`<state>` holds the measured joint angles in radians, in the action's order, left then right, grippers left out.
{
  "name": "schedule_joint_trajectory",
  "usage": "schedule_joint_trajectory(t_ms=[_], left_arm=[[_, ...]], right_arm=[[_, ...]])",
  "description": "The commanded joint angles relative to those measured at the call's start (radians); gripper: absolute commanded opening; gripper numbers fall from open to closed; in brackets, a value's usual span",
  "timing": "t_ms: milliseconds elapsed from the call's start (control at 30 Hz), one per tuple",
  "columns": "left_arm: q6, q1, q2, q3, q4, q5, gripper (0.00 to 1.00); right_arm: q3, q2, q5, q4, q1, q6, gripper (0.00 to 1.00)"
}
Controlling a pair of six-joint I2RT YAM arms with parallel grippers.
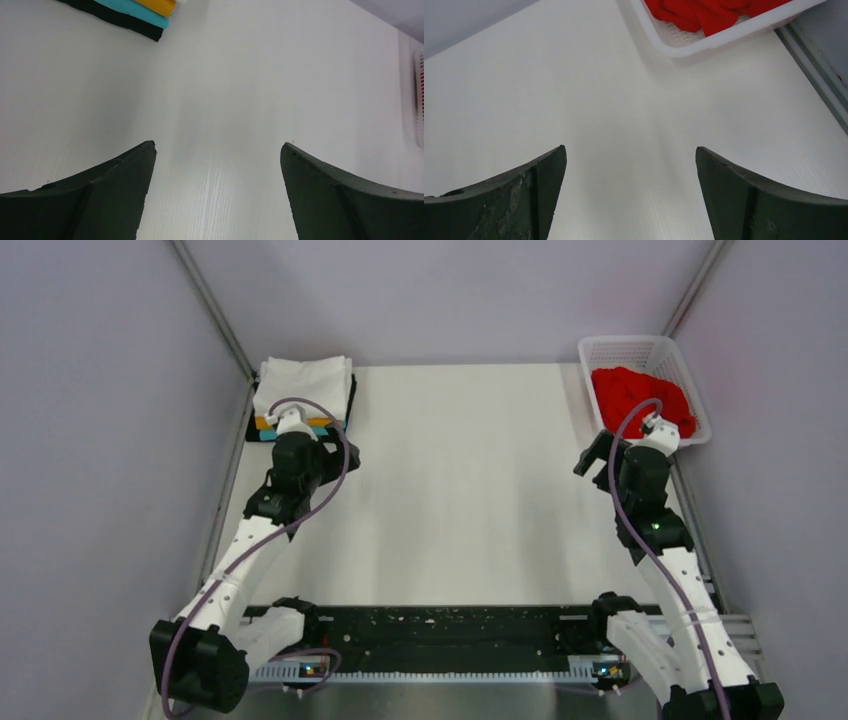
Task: Fold and stack the t-shirts
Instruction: Grab crumpled tshirt from bin with the right arm
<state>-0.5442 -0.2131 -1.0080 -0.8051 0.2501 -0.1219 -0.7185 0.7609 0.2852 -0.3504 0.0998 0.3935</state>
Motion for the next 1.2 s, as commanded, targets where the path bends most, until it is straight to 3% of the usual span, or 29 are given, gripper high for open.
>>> schedule_joint_trajectory(t_ms=[0, 133, 300, 500, 767, 1000, 1167], left_arm=[[0.021, 0.0, -0.024, -0.04, -0.066, 0.01, 0.99], [0.017, 0.0, -0.061, -0.054, -0.078, 0.006, 0.99], [0.003, 0.0, -0.103, -0.078, -0.073, -0.02, 0.99], [-0.026, 0.002, -0.138, -0.112, -0.045, -0.061, 0.99], [-0.055, 0.009, -0.187, -0.162, 0.005, -0.134, 0.99], [-0.083, 0.012, -0.195, -0.165, 0.002, -0.139, 0.99], [-0.094, 0.012, -0.18, -0.151, 0.012, -0.135, 0.99]], right_arm=[[-0.046, 0.039, 0.004, 0.122, -0.005, -0.02, 0.99], [-0.148, 0.176, 0.034, 0.166, -0.006, -0.037, 0.99], [-0.393, 0.459, 0.136, 0.106, -0.037, -0.063, 0.99], [-0.749, 0.829, 0.072, -0.028, -0.227, 0.0, 0.98], [-1.179, 1.326, -0.012, -0.156, -0.311, -0.036, 0.93], [-1.52, 1.681, 0.019, -0.202, -0.325, -0.073, 0.85], [-1.584, 1.782, -0.049, -0.195, -0.325, -0.089, 0.71]])
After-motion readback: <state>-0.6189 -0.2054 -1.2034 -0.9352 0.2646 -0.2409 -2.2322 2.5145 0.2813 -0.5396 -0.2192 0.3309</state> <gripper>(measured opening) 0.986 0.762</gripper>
